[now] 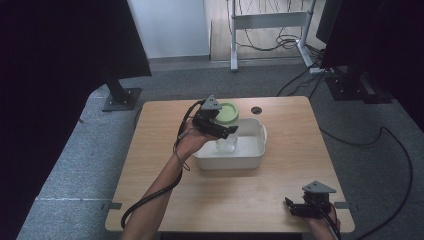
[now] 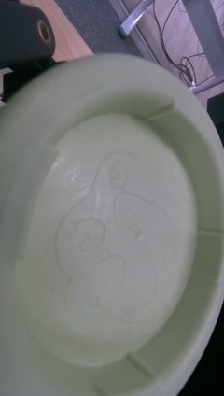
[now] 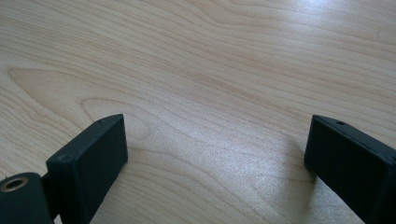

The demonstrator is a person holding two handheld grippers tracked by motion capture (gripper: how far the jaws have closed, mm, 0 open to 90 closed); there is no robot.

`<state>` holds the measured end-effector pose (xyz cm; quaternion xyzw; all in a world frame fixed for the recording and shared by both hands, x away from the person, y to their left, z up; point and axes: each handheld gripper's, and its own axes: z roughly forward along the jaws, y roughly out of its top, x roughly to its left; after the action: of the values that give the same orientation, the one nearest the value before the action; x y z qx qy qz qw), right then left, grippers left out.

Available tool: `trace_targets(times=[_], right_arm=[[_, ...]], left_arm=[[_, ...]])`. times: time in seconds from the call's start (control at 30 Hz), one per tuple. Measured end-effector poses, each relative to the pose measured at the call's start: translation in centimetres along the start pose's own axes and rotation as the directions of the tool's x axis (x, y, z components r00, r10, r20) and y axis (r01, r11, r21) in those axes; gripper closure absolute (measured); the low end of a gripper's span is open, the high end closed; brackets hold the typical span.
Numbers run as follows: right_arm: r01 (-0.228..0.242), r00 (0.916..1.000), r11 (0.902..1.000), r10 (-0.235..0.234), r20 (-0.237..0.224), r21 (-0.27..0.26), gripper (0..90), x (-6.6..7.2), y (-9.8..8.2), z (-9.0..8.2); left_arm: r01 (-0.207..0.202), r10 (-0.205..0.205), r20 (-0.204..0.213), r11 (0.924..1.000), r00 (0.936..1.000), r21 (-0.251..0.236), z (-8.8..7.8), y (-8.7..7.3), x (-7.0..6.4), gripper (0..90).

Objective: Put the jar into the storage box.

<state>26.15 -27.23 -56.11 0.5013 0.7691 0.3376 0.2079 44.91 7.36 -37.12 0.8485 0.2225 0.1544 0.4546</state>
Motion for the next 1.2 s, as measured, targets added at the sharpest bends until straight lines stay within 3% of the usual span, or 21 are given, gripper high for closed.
trace_targets(times=[0.33,0.47,1.07,1.2], right_arm=[[-0.004,1.0000,1.0000,0.004,0.005,-0.003,5.6,0.1,-0.1,-0.1],[-0.011,0.9999,0.9994,0.011,0.009,-0.033,5.6,0.2,-0.7,-0.3],[-0.012,0.9999,0.9994,0.012,0.009,-0.034,5.6,0.2,-0.7,-0.3],[-0.012,0.9999,0.9994,0.012,0.009,-0.034,5.6,0.2,-0.7,-0.3]], left_arm=[[0.016,-0.016,0.007,0.9998,0.9999,0.009,2.0,-1.9,0.5,11.6],[0.020,-0.020,0.000,0.9998,0.9998,0.006,2.5,-2.6,0.7,11.6],[0.045,-0.045,-0.017,0.9988,0.9989,0.021,4.1,-4.4,1.2,11.6],[0.065,-0.065,-0.012,0.9979,0.9978,-0.003,4.1,-4.7,1.5,11.6]])
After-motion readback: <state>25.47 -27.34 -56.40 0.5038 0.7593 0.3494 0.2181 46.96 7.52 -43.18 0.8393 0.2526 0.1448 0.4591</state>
